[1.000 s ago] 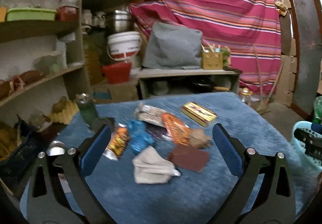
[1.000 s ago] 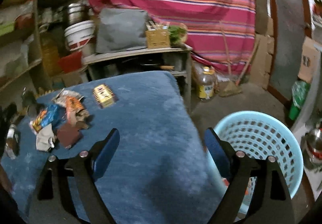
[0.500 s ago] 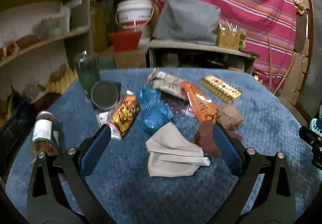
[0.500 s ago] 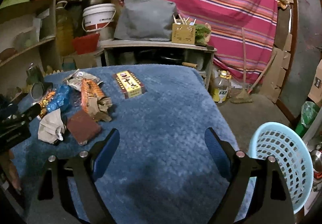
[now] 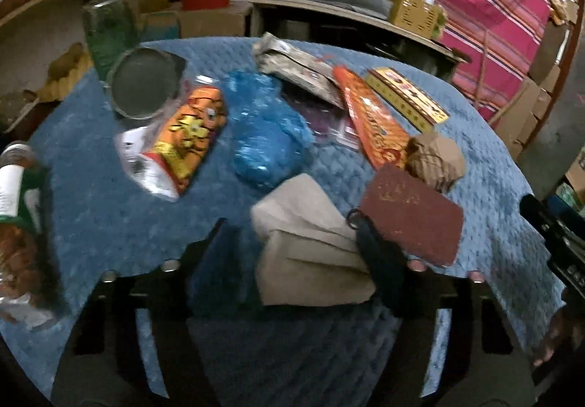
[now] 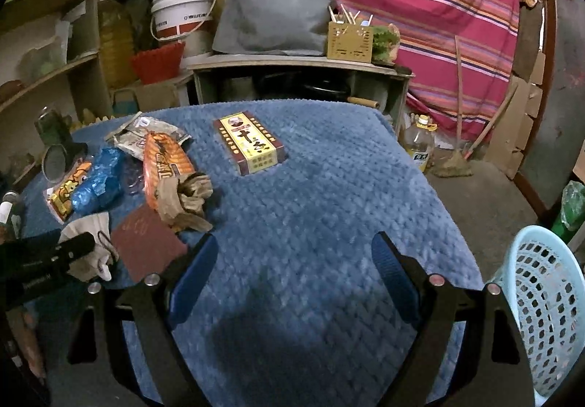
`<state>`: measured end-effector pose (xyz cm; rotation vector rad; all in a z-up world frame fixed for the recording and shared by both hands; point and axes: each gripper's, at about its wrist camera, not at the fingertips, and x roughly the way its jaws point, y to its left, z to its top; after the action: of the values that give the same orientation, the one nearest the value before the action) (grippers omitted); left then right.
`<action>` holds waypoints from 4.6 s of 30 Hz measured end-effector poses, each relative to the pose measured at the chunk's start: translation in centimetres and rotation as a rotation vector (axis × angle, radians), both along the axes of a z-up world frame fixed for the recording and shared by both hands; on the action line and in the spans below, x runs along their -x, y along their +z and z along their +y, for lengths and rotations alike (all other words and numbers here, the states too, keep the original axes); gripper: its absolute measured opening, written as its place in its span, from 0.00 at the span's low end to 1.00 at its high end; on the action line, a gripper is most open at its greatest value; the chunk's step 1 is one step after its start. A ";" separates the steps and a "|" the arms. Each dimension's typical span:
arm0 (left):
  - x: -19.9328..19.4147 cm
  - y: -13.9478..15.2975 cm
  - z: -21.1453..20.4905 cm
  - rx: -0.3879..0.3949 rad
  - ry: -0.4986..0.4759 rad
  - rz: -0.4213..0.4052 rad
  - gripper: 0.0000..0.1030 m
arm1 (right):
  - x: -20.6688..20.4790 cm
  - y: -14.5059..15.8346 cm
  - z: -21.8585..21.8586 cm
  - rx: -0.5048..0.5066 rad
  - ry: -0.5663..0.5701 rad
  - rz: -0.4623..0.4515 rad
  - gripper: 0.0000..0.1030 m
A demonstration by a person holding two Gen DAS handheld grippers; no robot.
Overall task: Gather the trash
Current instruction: 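Grasp the beige cloth with the left tool while the right tool grasps the tan crumpled paper, then carry the beige cloth and tan paper over the blue basket, then open the left tool to drop the cloth while the right tool releases the tan paper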
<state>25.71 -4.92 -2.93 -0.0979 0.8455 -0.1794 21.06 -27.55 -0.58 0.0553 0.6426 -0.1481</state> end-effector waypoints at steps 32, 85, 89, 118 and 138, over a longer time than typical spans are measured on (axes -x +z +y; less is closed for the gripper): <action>1.9 6.6 6.1 -0.018 0.219 -0.301 0.18 | -6.7 -0.8 8.0 0.112 0.139 0.097 0.75; 9.2 10.6 -18.1 -0.001 -0.215 -0.348 0.19 | 12.6 3.9 -22.2 0.015 -0.204 0.018 0.39; 10.5 10.5 -23.4 0.005 -0.298 -0.354 0.19 | 13.8 3.1 -25.1 -0.011 -0.249 0.029 0.39; 13.8 5.2 -40.7 -0.146 -0.579 -0.296 0.30 | 17.6 -0.3 -32.1 -0.123 -0.348 0.044 0.39; 12.6 9.9 -31.5 -0.099 -0.339 -0.379 0.86 | 16.2 -0.1 -29.6 -0.149 -0.325 0.023 0.39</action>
<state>13.11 -36.39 7.00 0.1699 0.4858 -0.4584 4.89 -57.19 -0.68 0.3024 0.6633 -0.4145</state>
